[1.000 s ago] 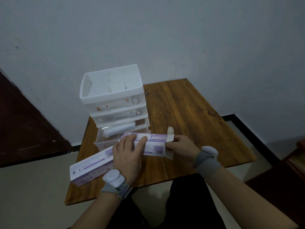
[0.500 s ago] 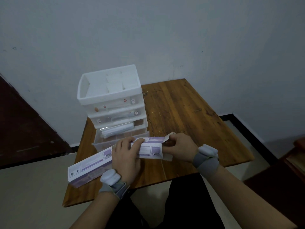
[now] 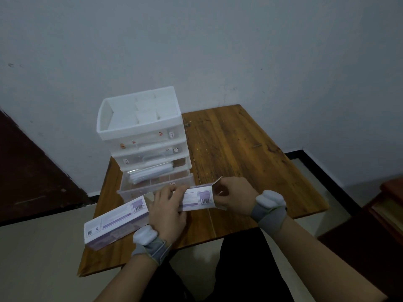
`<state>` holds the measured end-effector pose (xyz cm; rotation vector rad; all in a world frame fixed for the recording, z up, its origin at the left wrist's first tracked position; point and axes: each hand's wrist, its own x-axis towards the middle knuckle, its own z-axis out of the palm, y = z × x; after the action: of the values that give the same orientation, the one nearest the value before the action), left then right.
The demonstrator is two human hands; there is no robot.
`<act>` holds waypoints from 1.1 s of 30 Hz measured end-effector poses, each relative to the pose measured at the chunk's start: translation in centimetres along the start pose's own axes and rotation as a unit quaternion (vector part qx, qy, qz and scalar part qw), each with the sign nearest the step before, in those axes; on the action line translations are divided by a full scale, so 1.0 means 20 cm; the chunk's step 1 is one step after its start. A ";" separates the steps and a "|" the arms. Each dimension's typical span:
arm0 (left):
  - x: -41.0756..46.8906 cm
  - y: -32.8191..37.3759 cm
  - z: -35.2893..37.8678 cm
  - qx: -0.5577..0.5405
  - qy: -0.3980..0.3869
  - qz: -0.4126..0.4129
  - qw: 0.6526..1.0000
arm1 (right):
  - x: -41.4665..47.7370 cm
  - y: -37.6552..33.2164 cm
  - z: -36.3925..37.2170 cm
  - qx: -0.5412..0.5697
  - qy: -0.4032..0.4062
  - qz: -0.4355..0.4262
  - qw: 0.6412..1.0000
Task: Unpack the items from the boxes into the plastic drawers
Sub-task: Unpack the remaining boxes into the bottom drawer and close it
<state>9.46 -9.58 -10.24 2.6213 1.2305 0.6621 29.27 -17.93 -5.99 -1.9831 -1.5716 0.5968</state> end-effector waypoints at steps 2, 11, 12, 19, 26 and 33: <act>0.00 0.01 0.00 0.002 -0.002 -0.001 1.000 | 0.01 0.01 0.01 0.015 -0.027 0.023 0.999; -0.02 0.02 -0.01 0.021 0.020 0.048 0.998 | 0.05 0.08 0.02 0.186 -0.180 0.177 0.949; -0.02 0.03 -0.01 0.027 0.020 0.052 0.998 | 0.05 0.09 0.02 0.186 -0.188 0.187 0.946; -0.01 0.04 -0.02 0.036 0.025 0.060 0.997 | 0.06 0.13 0.06 0.320 -0.135 0.215 0.913; -0.01 -0.03 -0.01 0.023 0.000 0.039 0.999 | 0.00 0.20 0.00 0.407 -0.086 0.200 0.887; 0.03 -0.02 -0.03 -0.001 -0.016 0.011 1.000 | -0.03 0.23 -0.03 0.417 -0.034 0.133 0.899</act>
<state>9.32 -8.88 -9.71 2.6372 1.1918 0.6211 32.95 -19.48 -8.47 -1.4978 -0.8296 1.2149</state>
